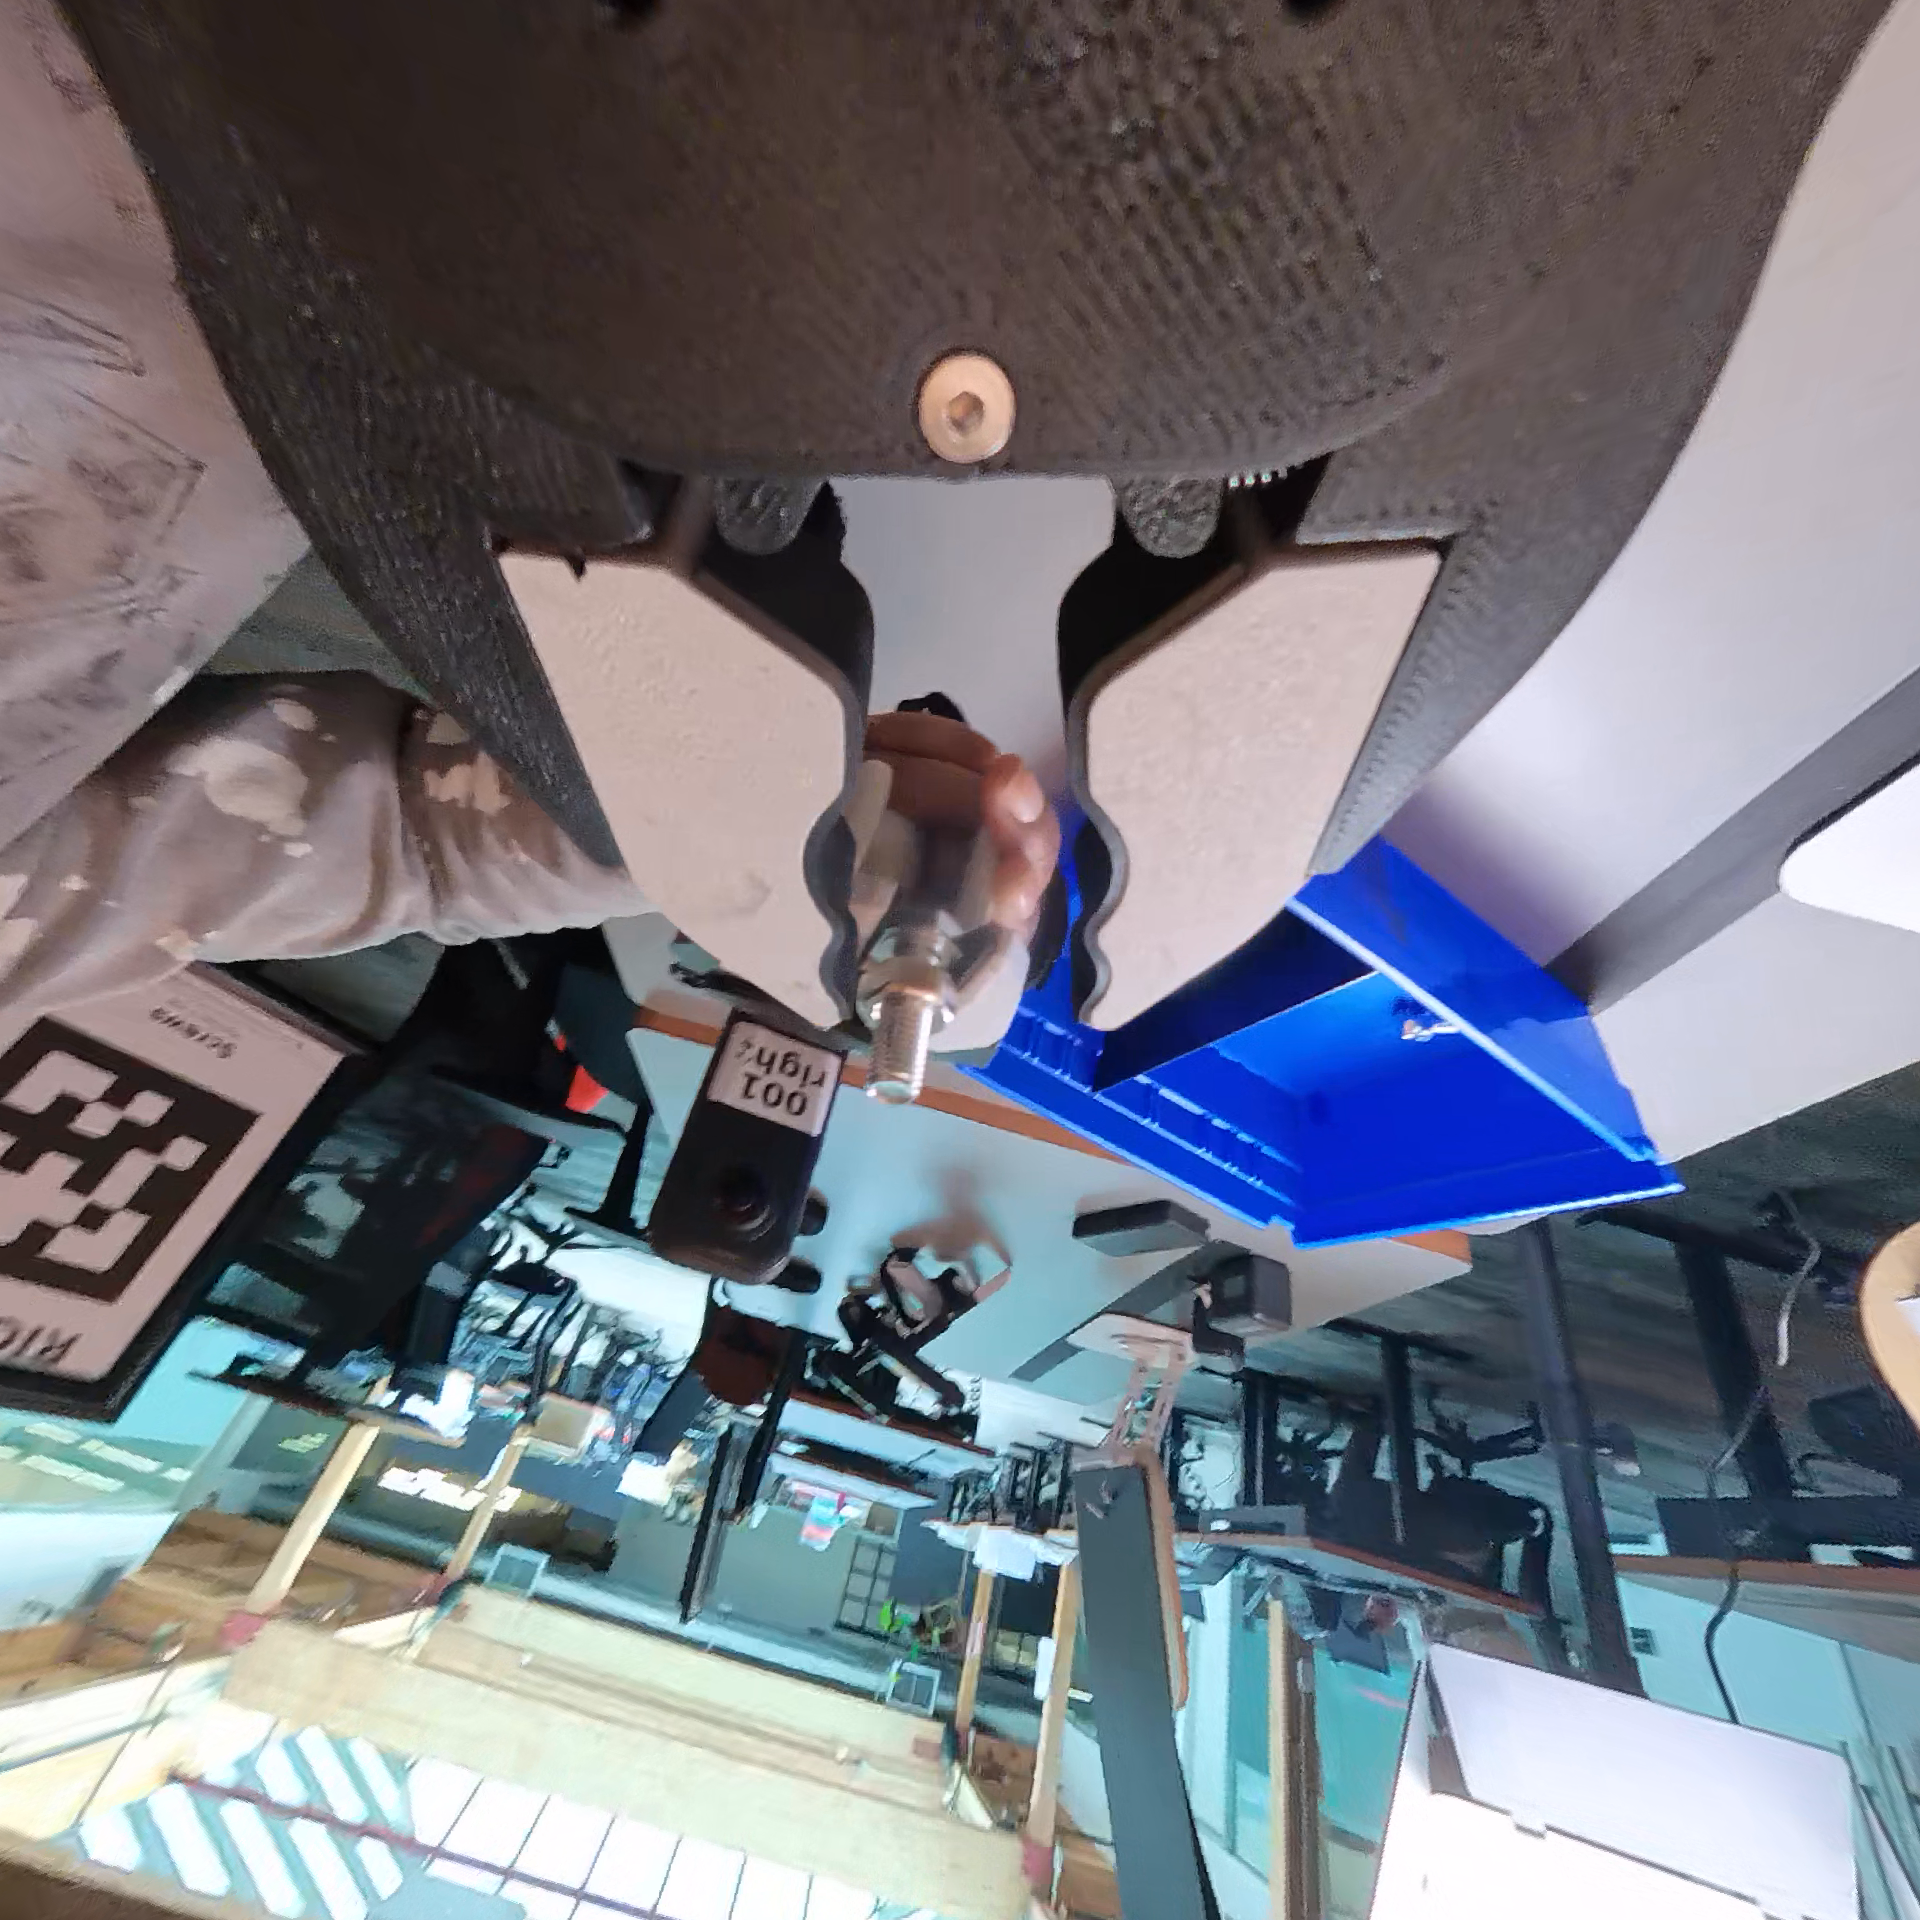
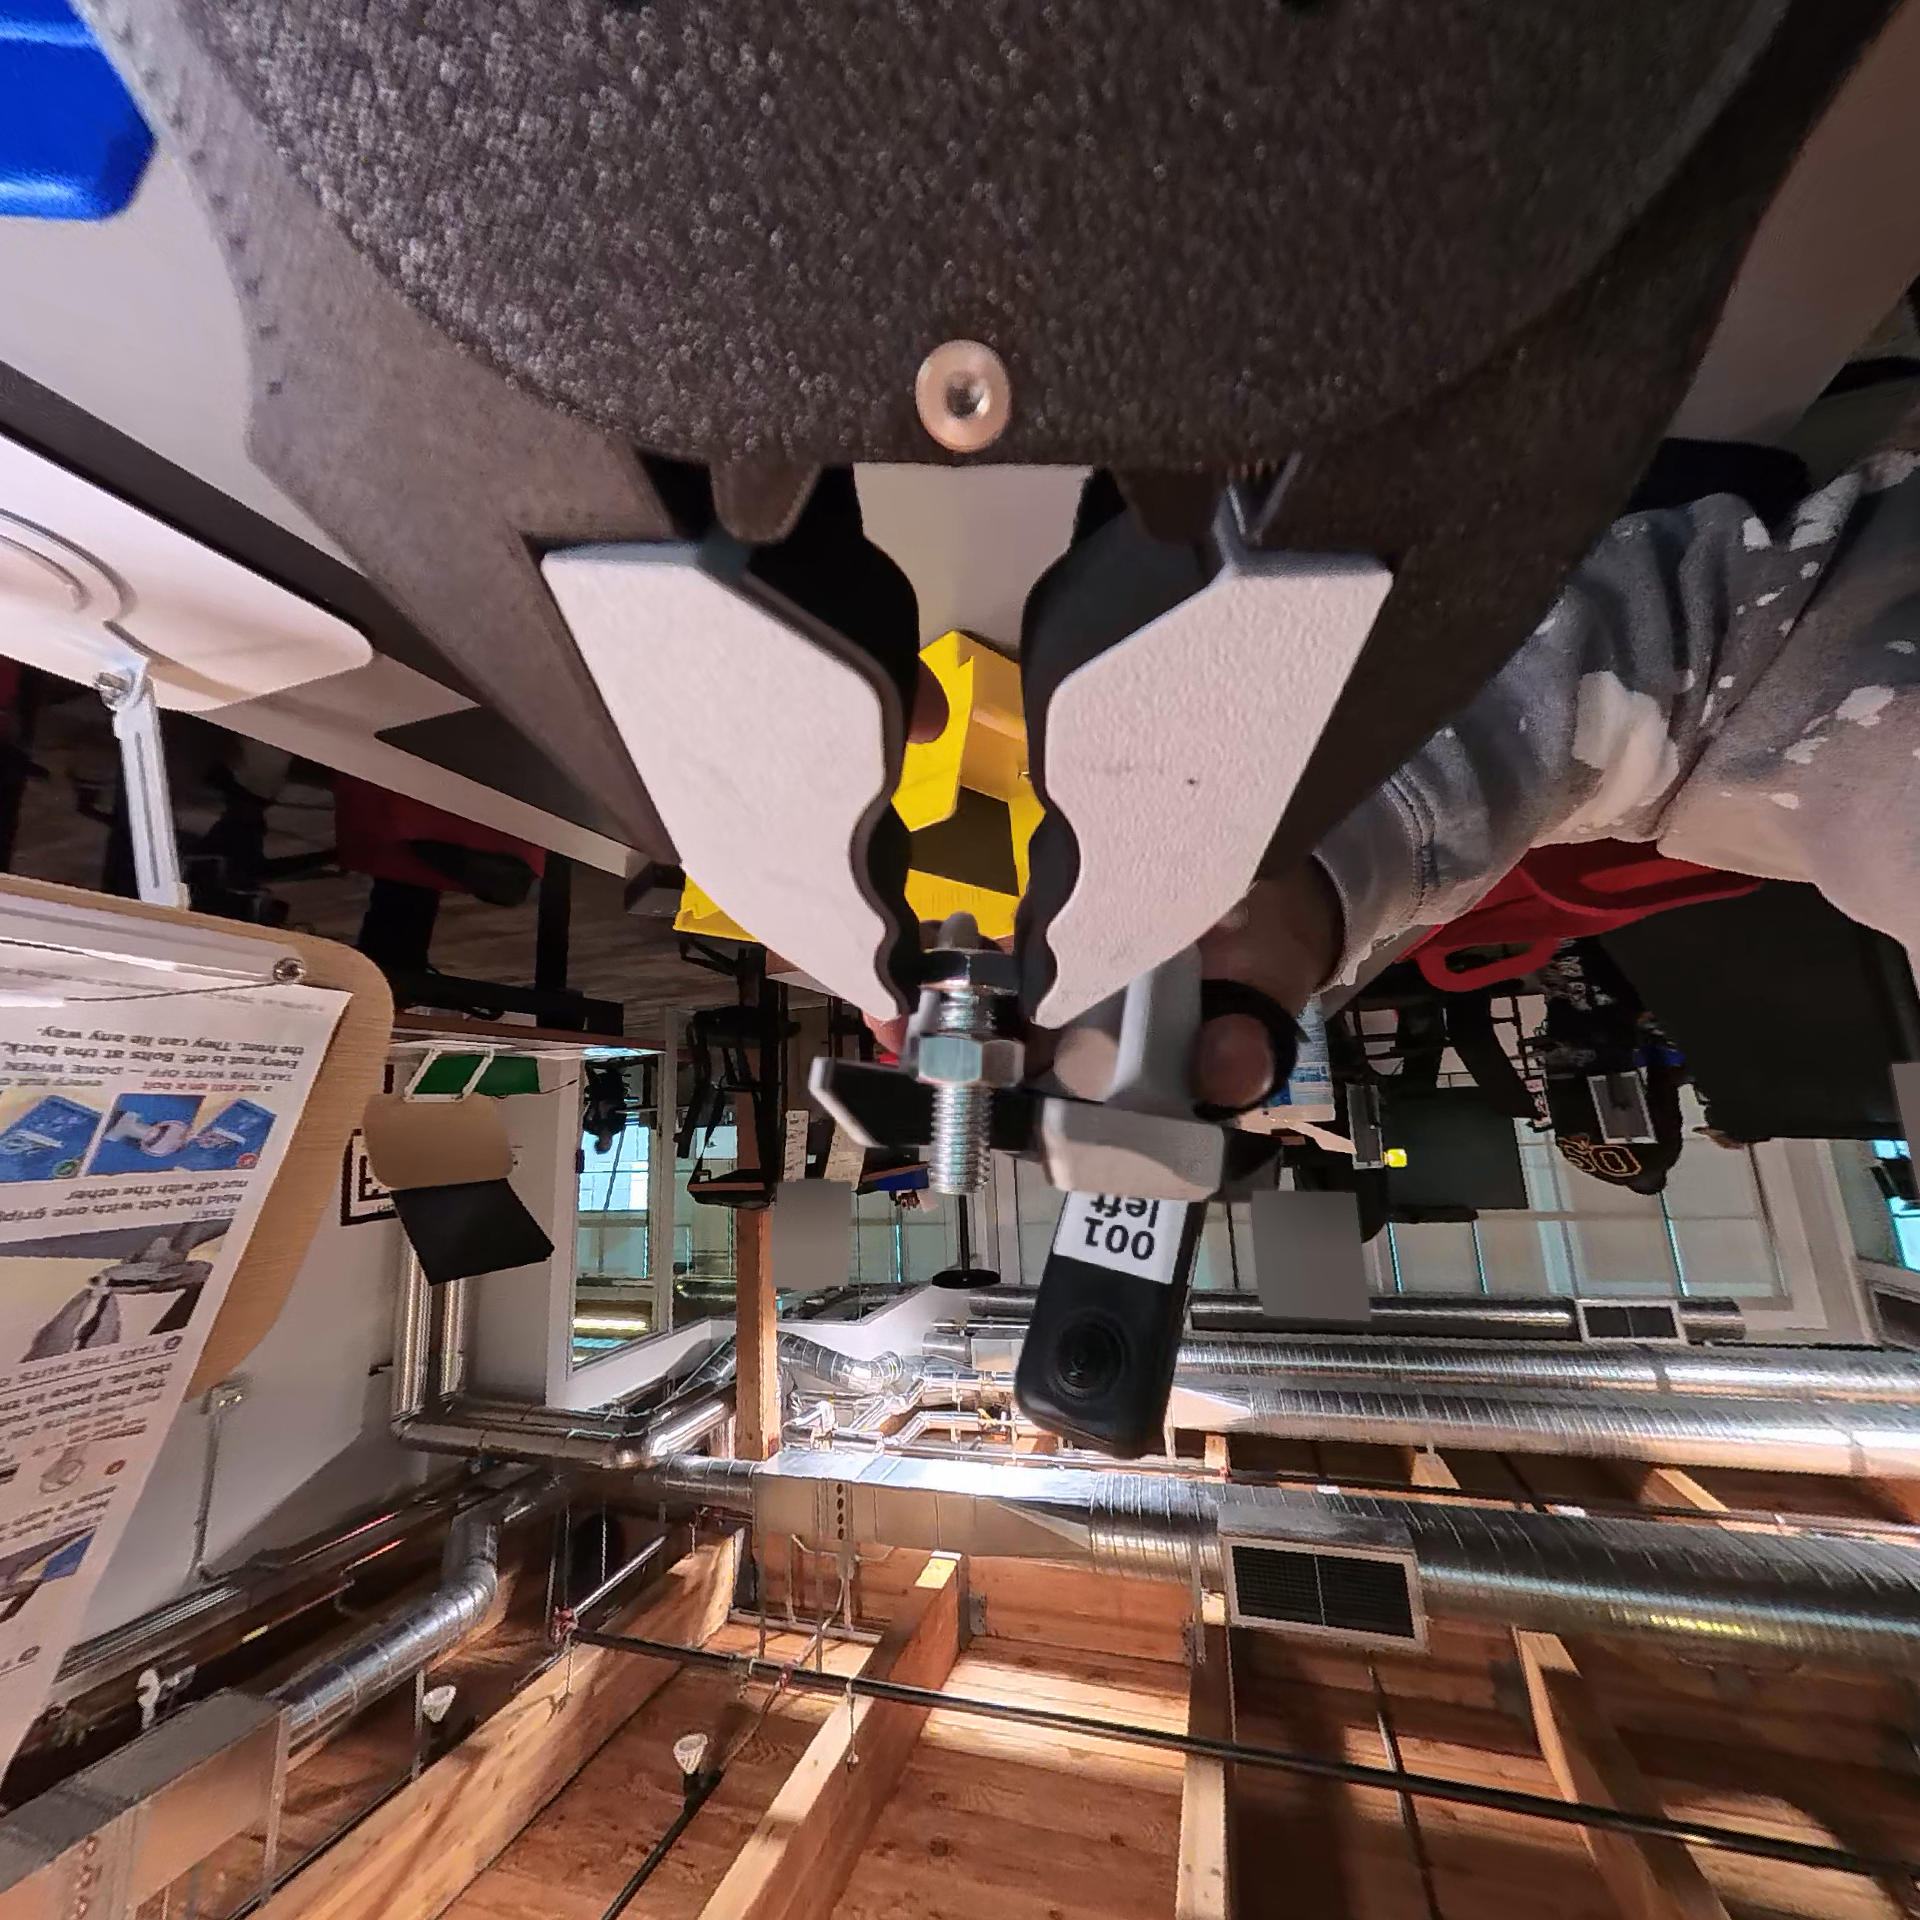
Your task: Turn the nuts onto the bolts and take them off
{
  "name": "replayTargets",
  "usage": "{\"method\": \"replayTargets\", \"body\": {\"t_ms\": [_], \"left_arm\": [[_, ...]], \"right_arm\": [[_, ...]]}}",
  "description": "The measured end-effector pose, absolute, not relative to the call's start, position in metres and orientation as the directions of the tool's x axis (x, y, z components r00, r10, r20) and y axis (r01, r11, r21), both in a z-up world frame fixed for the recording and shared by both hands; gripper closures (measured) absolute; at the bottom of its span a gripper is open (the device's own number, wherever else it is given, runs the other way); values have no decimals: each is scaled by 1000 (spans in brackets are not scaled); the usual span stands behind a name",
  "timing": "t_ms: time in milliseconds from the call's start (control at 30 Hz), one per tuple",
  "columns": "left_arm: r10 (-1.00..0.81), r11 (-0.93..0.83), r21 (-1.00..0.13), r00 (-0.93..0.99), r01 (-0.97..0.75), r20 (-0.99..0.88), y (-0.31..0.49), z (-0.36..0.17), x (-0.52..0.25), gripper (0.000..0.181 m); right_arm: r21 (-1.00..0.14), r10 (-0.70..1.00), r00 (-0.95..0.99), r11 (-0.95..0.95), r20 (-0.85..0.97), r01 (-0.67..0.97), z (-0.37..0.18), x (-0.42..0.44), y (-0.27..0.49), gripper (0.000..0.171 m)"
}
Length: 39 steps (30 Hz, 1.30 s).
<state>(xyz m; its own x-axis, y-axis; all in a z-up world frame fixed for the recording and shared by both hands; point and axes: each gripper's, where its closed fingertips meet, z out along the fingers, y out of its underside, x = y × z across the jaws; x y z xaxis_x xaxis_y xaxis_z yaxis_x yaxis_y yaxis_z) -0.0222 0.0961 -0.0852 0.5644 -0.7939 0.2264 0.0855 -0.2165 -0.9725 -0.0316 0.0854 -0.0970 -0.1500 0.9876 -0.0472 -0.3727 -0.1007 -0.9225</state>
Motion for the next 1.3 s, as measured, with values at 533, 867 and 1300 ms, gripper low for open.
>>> {"method": "replayTargets", "body": {"t_ms": [533,867,1300], "left_arm": [[-788,-231,-973,585,6,191,96,-94,-22,143],[-688,-218,-976,707,15,165,110,-91,-52,164],[-547,-123,-991,829,60,118,130,-87,-102,166]], "right_arm": [[-926,988,-147,-94,-42,-365,-99,-33,85,152],[-926,990,-132,-95,-50,-367,-99,-30,91,152],[-996,917,396,-17,-48,-82,-111,-7,219,153]]}}
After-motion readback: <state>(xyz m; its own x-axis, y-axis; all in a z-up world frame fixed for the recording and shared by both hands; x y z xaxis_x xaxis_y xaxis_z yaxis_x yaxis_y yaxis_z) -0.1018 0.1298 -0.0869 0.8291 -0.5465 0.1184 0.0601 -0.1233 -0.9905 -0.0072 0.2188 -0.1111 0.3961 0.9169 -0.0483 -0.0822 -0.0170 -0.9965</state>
